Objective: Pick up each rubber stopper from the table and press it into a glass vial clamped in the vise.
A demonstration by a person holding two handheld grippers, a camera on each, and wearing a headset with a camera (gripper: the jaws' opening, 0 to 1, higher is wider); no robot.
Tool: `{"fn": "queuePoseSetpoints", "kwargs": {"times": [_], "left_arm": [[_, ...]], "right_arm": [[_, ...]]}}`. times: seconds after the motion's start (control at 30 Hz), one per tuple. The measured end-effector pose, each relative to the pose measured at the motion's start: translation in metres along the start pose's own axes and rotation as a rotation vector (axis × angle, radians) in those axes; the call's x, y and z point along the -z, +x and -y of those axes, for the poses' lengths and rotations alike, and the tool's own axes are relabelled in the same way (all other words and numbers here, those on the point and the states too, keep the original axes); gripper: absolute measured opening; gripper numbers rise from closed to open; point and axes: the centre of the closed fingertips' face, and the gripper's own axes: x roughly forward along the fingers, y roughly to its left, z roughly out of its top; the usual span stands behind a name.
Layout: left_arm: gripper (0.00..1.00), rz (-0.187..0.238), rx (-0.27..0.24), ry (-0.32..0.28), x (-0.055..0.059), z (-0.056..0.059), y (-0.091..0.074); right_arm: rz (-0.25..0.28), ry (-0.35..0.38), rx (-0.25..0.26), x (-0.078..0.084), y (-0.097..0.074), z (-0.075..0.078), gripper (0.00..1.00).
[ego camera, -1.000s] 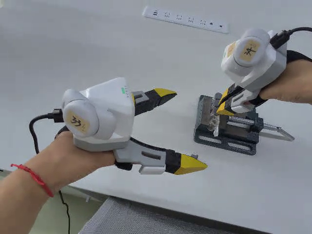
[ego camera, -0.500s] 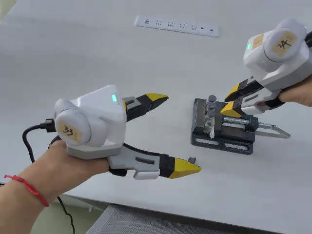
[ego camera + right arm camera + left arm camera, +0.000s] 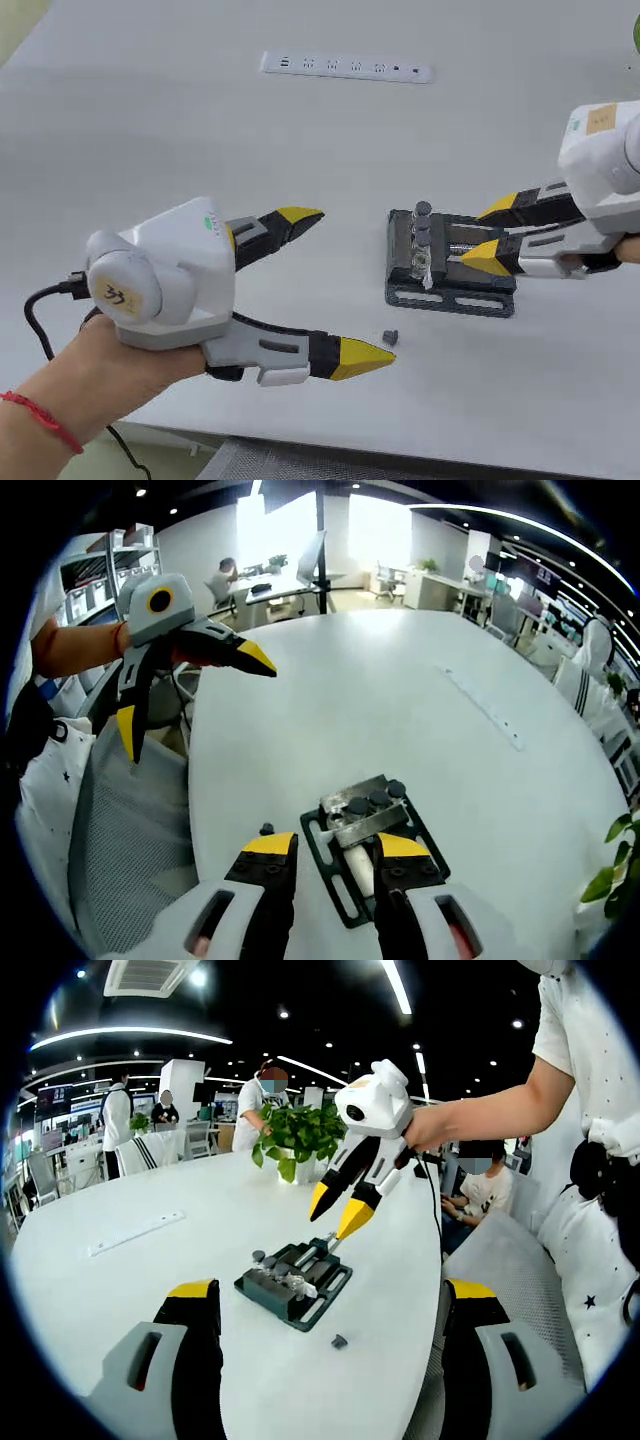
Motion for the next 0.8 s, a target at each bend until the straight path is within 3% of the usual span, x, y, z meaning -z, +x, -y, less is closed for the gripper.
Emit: {"fn": "queuePoseSetpoints", "kwargs": {"times": [0.23, 0.43, 0.8], "left_arm": [[0.91, -0.018, -0.004, -0.001, 0.006, -0.003, -0.006], [0.91, -0.031, -0.008, -0.002, 0.010, -0.005, -0.009], [0.91, -0.053, 0.001, -0.006, 0.017, -0.003, -0.008]], "right_arm": [[0.098, 0.054, 0.000, 0.007, -0.005, -0.012, 0.35], [0.170, 0.080, -0.035, 0.014, -0.003, -0.035, 0.40], [0.220, 0.111, -0.044, 0.035, 0.013, -0.061, 0.41]]}}
